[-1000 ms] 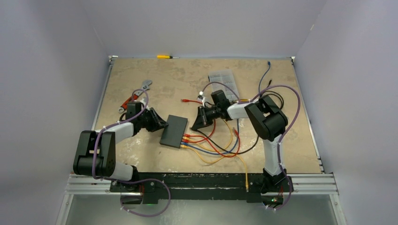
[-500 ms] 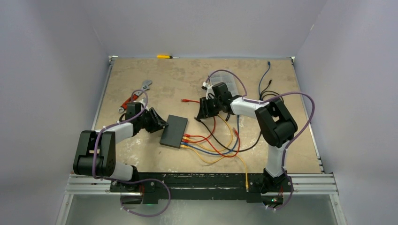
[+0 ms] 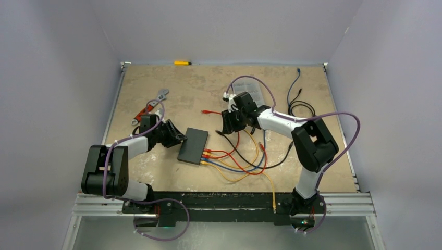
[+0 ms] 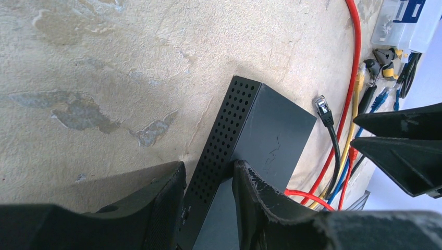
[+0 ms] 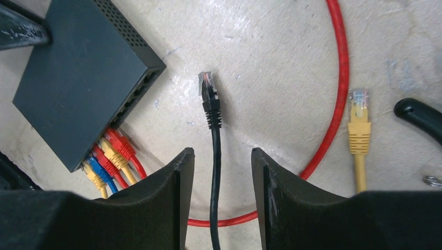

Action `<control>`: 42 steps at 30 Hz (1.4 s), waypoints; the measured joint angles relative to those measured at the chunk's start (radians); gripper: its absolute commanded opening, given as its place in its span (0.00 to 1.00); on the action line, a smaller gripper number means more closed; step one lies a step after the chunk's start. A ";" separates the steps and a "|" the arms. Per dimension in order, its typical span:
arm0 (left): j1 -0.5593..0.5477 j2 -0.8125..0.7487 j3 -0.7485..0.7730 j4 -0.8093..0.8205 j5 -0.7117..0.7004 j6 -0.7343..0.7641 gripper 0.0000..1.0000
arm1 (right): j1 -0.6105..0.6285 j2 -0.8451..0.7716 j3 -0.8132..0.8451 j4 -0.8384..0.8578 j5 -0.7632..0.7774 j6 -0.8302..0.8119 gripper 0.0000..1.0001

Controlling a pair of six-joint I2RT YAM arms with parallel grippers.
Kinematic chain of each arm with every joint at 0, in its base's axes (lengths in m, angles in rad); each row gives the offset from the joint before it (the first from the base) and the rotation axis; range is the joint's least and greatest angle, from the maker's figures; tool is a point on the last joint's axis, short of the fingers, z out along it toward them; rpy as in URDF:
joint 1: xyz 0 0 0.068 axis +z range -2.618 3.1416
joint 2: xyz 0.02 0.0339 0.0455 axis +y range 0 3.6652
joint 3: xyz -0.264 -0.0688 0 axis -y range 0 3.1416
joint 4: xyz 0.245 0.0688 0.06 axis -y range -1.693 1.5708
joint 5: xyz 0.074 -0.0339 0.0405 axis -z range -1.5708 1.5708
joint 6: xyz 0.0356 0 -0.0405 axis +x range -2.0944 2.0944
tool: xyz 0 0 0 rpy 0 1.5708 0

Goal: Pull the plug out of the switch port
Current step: Pick up the connector from the center of the board.

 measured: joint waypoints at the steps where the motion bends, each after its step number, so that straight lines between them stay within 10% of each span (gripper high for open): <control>1: 0.000 0.000 0.000 0.000 0.000 0.000 0.38 | 0.005 0.000 -0.002 -0.008 0.004 -0.002 0.45; 13: 0.000 0.000 -0.001 0.002 0.000 0.000 0.38 | 0.041 0.044 -0.002 -0.047 0.013 -0.009 0.29; 21: 0.000 0.000 -0.002 0.005 0.001 0.000 0.38 | 0.046 0.070 -0.002 -0.055 0.033 -0.006 0.00; 42: 0.001 0.000 -0.008 0.017 0.004 0.000 0.38 | 0.046 -0.115 0.023 -0.057 0.050 0.034 0.00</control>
